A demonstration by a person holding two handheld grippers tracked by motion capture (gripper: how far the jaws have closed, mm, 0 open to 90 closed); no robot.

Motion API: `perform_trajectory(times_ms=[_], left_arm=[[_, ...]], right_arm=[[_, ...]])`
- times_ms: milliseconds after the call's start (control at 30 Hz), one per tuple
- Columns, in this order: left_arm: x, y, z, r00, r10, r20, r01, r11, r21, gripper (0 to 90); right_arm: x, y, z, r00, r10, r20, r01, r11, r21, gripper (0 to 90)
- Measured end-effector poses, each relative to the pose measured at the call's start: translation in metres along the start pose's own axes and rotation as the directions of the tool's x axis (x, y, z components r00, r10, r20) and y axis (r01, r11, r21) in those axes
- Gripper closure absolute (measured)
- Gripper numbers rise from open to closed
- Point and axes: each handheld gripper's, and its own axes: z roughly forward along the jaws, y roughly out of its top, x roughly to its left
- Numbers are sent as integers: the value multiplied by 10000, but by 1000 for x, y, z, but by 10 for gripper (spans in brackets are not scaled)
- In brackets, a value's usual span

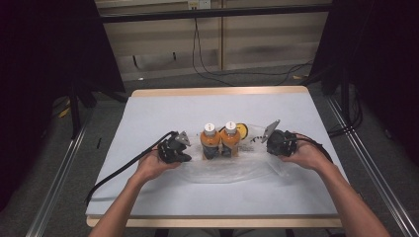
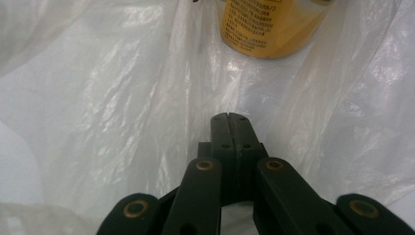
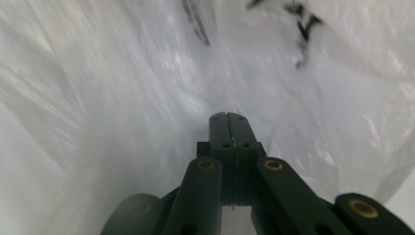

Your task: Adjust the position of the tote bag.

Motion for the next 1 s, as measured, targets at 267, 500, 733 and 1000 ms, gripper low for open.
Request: perform_trajectory(times_ms=[267,500,733,1000], left_arm=[[3,4,2,9999,-63,91,67,9991,-430,900],[8,2,4,9993,-130,-362,117,9993,-361,887],[12,0,-1,9906,671,-1191,-592,9959,688,900],[19,-4,-5,9904,686,-1204,-555,9925,1089,900]], right_arm=[[1,28,5,9987,35,-501,-66,9981,-613,900],[3,32,21,9974,-98,-718,77,9996,-289,900],[5,19,13,9964,-623,-581,666,9950,741,900],[0,6,8,9953,-921,-288,958,9790,1799,900]])
